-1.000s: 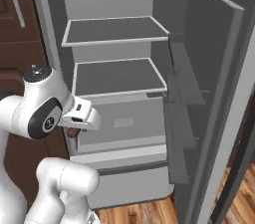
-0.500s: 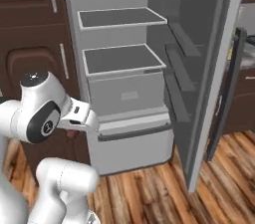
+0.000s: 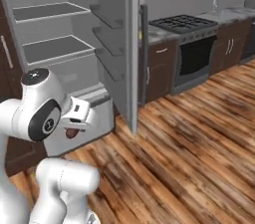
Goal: Move the hot dog bun to the plate on the dining table and place the condiment next to that plate. Then navigate to the fridge and take the sausage and place it on the plate as well.
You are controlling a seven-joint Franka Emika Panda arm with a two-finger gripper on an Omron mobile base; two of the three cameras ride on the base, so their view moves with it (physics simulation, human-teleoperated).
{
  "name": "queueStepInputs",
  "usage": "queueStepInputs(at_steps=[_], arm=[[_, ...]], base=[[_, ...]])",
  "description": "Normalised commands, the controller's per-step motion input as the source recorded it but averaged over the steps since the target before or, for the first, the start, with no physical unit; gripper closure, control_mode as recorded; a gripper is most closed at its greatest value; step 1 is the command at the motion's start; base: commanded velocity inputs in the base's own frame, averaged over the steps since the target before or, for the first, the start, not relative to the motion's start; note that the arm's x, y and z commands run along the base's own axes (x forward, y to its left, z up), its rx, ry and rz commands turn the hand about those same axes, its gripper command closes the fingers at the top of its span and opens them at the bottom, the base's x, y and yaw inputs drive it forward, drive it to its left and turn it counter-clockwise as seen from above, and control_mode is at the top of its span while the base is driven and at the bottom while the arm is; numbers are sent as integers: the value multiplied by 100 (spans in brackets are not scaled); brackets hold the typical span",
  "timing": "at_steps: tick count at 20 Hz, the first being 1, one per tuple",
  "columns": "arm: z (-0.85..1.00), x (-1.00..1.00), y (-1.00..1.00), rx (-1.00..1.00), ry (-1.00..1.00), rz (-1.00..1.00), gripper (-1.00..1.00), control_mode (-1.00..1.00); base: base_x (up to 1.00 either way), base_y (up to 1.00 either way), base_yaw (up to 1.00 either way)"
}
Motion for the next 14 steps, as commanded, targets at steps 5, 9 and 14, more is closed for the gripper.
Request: queueStepInputs(at_steps=[5,9,14], arm=[[0,0,0,0,0,0,100,100],[0,0,0,0,0,0,100,100],[0,0,0,0,0,0,100,100]], base=[[-64,-76,-59],[-29,-100,-52],[6,-100,-40]])
